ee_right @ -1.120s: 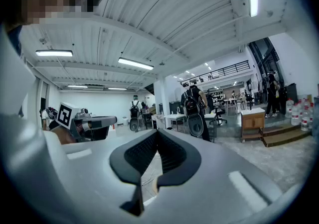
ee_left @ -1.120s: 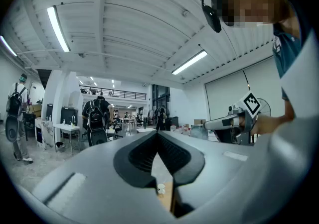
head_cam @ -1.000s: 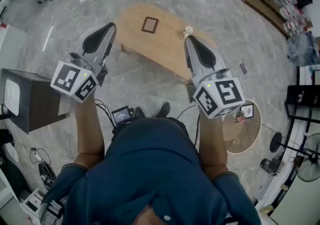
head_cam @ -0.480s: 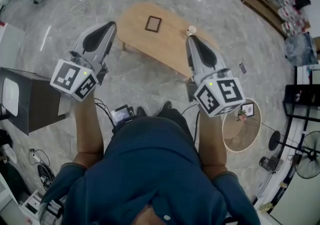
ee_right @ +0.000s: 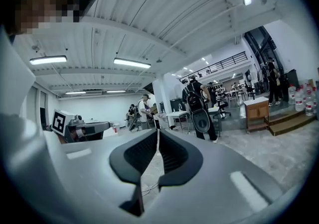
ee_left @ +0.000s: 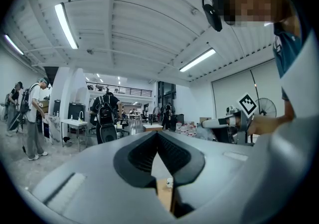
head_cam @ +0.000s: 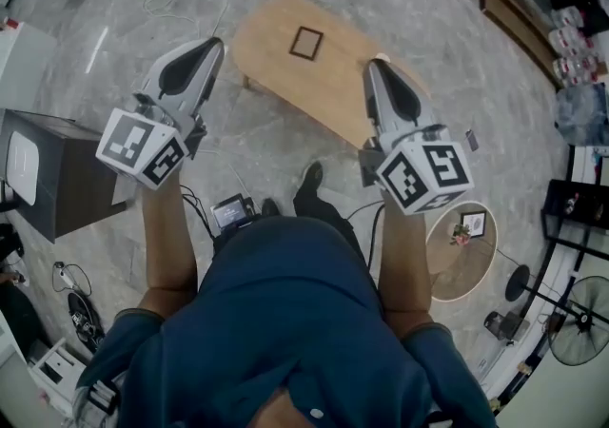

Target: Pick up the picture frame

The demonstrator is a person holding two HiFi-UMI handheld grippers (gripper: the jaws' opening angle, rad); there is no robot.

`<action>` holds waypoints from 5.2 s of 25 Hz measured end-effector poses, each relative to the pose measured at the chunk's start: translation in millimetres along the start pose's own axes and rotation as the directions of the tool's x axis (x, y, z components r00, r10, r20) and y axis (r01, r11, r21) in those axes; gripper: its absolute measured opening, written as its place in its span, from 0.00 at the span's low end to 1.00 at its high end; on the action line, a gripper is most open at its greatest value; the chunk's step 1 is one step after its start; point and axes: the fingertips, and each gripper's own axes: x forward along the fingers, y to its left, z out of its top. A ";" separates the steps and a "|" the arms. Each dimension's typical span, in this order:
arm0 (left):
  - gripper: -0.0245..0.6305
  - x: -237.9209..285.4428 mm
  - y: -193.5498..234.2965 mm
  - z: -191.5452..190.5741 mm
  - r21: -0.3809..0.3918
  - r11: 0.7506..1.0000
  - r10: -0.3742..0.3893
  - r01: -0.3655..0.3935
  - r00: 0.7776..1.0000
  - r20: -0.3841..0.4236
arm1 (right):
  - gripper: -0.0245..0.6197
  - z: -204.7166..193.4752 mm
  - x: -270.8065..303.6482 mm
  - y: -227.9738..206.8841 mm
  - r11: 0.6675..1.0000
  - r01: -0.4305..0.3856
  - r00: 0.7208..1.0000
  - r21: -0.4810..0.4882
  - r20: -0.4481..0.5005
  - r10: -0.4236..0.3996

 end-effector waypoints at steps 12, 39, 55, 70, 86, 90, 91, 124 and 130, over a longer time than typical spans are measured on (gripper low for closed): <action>0.04 82.7 29.2 -1.6 0.021 0.993 0.116 -0.116 0.992 -0.047 | 0.06 19.7 85.3 -78.9 0.990 -0.139 0.990 0.038 -0.001 0.139; 0.04 249.4 127.3 -24.4 -0.018 0.994 -0.110 0.109 0.990 -0.086 | 0.06 25.3 203.4 -175.8 0.996 0.046 0.999 0.078 -0.030 -0.044; 0.04 289.8 243.5 -54.0 -0.115 0.959 -0.267 0.257 0.960 -0.083 | 0.06 8.2 305.1 -158.2 0.973 0.222 0.972 0.069 -0.092 -0.215; 0.04 349.0 260.1 -123.8 -0.232 0.946 -0.268 0.227 0.950 -0.164 | 0.06 -49.6 359.6 -208.6 0.978 0.167 0.965 0.124 -0.222 -0.137; 0.08 405.8 284.1 -242.7 -0.363 0.919 -0.282 0.156 0.902 -0.327 | 0.13 -163.3 424.5 -260.5 0.955 0.134 0.918 0.264 -0.396 -0.019; 0.10 416.2 287.9 -291.0 -0.398 0.908 -0.298 0.133 0.872 -0.388 | 0.13 -208.2 435.6 -276.2 0.939 0.160 0.892 0.303 -0.451 -0.006; 0.11 417.9 288.5 -303.8 -0.407 0.905 -0.303 0.126 0.863 -0.405 | 0.14 -220.9 437.8 -279.9 0.934 0.167 0.884 0.315 -0.467 -0.001; 0.19 407.3 256.3 -677.0 -0.588 0.796 -0.447 -0.142 0.517 -0.730 | 0.18 -581.3 462.3 -349.8 0.764 0.452 0.574 0.459 -0.806 0.145; 0.20 395.8 248.4 -713.0 -0.569 0.805 -0.446 -0.167 0.462 -0.767 | 0.18 -610.7 467.3 -342.2 0.766 0.451 0.540 0.459 -0.823 0.175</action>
